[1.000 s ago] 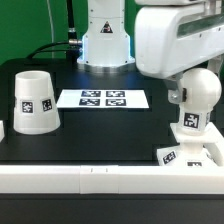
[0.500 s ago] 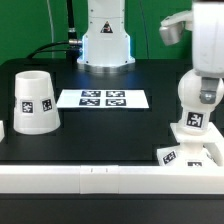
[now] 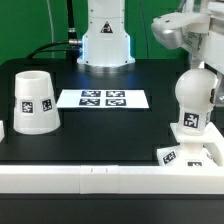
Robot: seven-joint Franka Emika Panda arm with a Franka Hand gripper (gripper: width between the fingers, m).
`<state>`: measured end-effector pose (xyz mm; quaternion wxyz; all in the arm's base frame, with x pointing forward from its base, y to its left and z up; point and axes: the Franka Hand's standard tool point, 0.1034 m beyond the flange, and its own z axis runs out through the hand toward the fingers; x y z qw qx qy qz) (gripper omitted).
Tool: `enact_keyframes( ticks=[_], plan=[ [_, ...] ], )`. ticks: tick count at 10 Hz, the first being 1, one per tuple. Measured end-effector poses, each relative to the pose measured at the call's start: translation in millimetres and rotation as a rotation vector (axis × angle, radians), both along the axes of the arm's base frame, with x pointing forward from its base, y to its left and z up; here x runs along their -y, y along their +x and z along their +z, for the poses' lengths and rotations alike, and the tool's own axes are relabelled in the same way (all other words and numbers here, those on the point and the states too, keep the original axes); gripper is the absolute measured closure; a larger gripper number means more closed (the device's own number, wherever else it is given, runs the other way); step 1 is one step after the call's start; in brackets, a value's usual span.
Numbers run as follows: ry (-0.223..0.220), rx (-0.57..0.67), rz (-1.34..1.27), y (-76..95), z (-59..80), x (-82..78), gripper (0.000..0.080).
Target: Assemble lamp
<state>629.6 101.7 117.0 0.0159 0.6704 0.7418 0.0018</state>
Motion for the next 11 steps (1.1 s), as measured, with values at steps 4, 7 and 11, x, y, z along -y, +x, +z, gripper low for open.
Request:
enact_keyframes(
  ticks=[4,7,11],
  plan=[
    [-0.027,-0.004,0.193,0.6,-2.3,8.2,0.0101],
    [-0.033,-0.008,0.231,0.5,-3.6,13.0,0.0110],
    [-0.031,-0.008,0.169,0.4,-3.6,13.8,0.0223]
  ],
)
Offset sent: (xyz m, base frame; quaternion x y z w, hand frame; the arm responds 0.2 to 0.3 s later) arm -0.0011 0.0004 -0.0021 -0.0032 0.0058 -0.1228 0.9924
